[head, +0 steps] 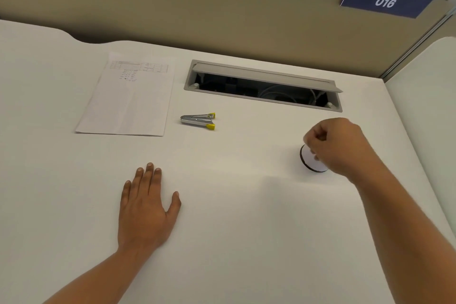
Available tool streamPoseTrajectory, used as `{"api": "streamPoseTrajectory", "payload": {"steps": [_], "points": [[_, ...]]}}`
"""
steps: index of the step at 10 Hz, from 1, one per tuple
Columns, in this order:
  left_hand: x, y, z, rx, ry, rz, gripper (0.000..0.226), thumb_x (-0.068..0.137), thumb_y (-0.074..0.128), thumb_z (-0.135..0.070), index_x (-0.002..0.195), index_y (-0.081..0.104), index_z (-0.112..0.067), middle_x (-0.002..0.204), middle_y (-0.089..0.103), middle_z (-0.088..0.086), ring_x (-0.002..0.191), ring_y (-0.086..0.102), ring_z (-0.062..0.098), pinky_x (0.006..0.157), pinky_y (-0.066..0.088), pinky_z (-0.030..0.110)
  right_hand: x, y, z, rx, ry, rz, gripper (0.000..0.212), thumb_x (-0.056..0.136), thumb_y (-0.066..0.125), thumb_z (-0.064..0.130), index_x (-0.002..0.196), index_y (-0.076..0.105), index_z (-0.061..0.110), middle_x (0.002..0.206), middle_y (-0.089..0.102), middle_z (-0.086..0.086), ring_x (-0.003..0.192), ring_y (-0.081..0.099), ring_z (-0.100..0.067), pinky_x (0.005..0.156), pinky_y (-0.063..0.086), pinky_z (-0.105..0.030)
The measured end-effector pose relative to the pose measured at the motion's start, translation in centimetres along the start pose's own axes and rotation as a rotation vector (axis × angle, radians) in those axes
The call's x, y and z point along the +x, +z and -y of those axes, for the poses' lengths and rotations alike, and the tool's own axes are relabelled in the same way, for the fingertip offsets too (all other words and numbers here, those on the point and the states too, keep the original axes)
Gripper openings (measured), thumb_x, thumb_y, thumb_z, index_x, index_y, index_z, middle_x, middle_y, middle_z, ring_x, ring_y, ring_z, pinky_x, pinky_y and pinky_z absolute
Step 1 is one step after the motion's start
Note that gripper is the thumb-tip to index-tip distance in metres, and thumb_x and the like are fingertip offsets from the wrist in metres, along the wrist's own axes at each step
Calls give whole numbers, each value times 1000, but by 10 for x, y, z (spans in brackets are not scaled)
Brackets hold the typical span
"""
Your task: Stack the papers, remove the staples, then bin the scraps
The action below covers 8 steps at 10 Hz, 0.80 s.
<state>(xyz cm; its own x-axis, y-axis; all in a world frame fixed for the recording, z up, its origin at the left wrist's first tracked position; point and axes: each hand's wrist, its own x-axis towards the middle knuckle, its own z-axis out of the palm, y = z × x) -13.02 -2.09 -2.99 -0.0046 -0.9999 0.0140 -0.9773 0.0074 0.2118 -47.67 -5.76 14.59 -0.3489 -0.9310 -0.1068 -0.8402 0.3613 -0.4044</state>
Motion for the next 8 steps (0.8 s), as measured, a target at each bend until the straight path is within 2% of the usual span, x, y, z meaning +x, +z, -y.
{"api": "streamPoseTrajectory", "payload": {"steps": [1,2,3,4,5,6,7,8], "points": [[0,0,0,-3,4,3,78,87,29,-56,147,40,-9,159,35,8,149,27,25,122,18,44,14,-20,-33,-133,66,-137,24,86,56,16,64,64,13,65,65,-7,63,60,-28,49,40,-25],[0,-1,0,9,7,6,78,88,28,-57,147,41,-8,158,36,9,148,28,26,122,19,45,31,-21,-58,-185,122,-143,20,87,57,14,74,70,8,71,67,-14,68,61,-35,56,44,-28],[1,1,1,10,14,6,77,87,28,-57,147,41,-9,158,36,8,149,27,26,122,18,45,37,-18,-68,-203,129,-122,18,87,58,11,78,73,11,72,68,-14,68,62,-35,58,42,-27],[1,2,1,11,13,11,78,87,28,-57,147,41,-9,158,36,8,149,27,26,122,18,45,35,-18,-65,-187,112,-179,16,82,61,10,72,72,16,72,70,-9,67,62,-31,58,44,-27],[2,1,0,9,21,10,78,87,27,-57,147,40,-9,158,35,9,149,26,27,122,17,46,24,-20,-54,-121,82,-306,12,80,65,14,69,67,19,69,68,-3,69,62,-28,61,49,-30],[1,0,-2,-2,22,25,78,89,24,-57,149,37,-8,160,32,9,150,24,26,122,16,46,5,-15,-33,-27,17,-372,8,83,63,16,78,69,18,74,69,-1,75,62,-25,68,55,-35],[2,-4,0,-33,23,30,77,90,24,-55,149,37,-8,161,31,10,150,23,26,122,14,45,-20,19,0,57,-113,-342,12,87,59,13,88,70,16,84,72,-1,81,65,-24,76,54,-36],[0,0,0,-75,52,35,75,92,25,-54,149,37,-7,161,31,10,150,25,26,121,11,42,-57,86,31,139,-176,-121,30,93,46,5,109,68,17,111,71,0,105,64,-20,91,49,-33]]}}
